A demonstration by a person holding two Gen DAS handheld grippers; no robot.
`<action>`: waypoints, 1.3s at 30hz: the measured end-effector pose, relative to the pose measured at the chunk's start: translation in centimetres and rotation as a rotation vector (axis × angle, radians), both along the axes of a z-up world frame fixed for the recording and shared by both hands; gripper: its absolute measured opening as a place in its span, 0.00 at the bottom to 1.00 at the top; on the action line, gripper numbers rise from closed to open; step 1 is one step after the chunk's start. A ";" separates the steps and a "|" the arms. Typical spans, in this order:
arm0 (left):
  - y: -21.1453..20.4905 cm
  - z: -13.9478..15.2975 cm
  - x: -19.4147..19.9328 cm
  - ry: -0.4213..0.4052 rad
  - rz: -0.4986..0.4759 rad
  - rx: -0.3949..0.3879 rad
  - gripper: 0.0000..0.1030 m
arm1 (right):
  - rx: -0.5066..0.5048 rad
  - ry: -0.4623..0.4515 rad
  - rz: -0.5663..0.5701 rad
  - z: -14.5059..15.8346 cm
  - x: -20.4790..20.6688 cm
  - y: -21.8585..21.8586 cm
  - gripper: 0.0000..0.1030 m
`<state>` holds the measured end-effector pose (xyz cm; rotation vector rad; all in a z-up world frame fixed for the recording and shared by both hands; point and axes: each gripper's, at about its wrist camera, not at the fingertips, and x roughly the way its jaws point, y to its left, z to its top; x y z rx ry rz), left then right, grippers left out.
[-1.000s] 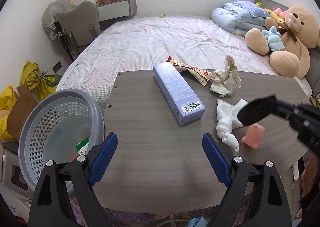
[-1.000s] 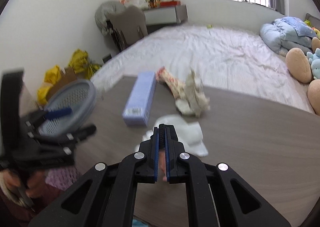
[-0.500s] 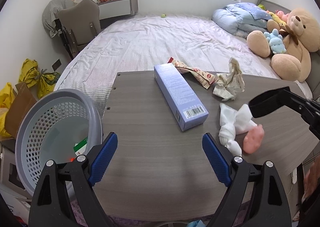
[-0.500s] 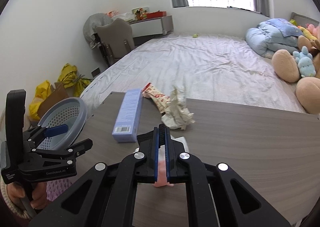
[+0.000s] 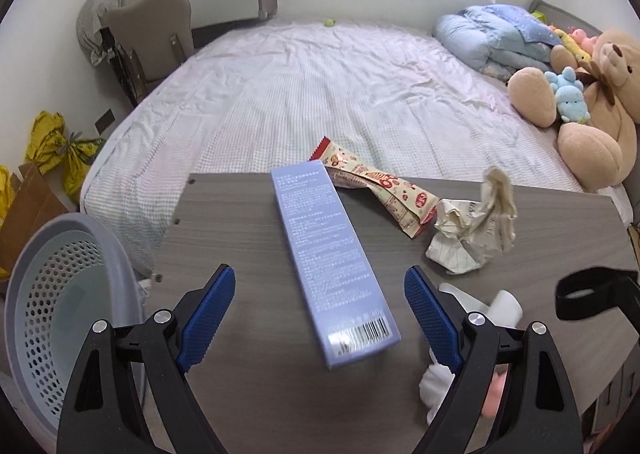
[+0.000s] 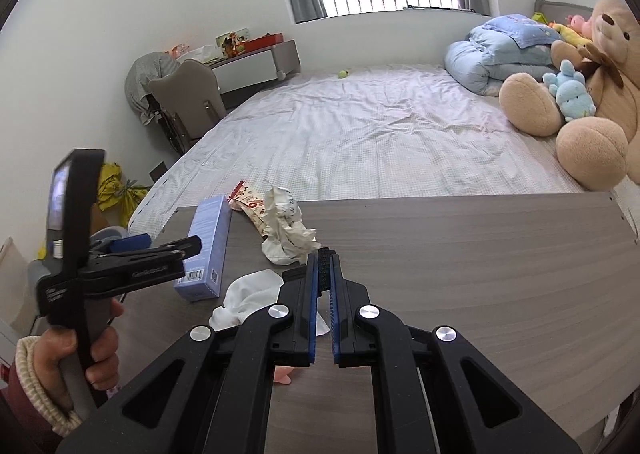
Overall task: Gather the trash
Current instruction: 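Grasp the blue toothpaste box with the left tool, then carry the blue box over the grey basket and release it with the left tool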
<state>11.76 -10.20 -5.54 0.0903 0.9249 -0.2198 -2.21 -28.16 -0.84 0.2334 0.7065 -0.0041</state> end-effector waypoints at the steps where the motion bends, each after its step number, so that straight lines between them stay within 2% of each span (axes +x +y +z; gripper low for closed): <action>1: -0.1 -0.4 0.4 0.015 0.008 0.000 0.82 | 0.007 0.002 -0.002 -0.2 0.0 -0.2 0.05; 10: -1.0 -3.0 2.9 0.087 0.042 0.025 0.81 | 0.058 0.013 0.000 -1.2 0.0 -1.0 0.05; 12: -1.0 -3.4 3.0 0.095 0.043 0.025 0.74 | 0.069 0.014 0.004 -1.4 0.0 -1.1 0.05; 14: -1.0 -3.7 3.2 0.109 0.041 0.021 0.61 | 0.073 0.016 0.007 -1.5 -0.1 -1.0 0.05; 17: -1.1 -3.8 3.2 0.111 0.034 0.021 0.49 | 0.075 0.020 0.010 -1.6 -0.1 -0.9 0.05; 20: -1.0 -3.5 2.8 0.106 0.013 0.011 0.41 | 0.077 0.022 0.010 -1.7 0.0 -0.9 0.05; 27: 0.7 -2.0 0.8 0.065 0.006 -0.004 0.41 | 0.069 0.020 0.020 -1.3 -0.1 0.0 0.05; 39: 8.5 1.8 -3.6 -0.031 0.072 -0.032 0.41 | 0.037 -0.017 0.104 1.8 1.4 5.0 0.05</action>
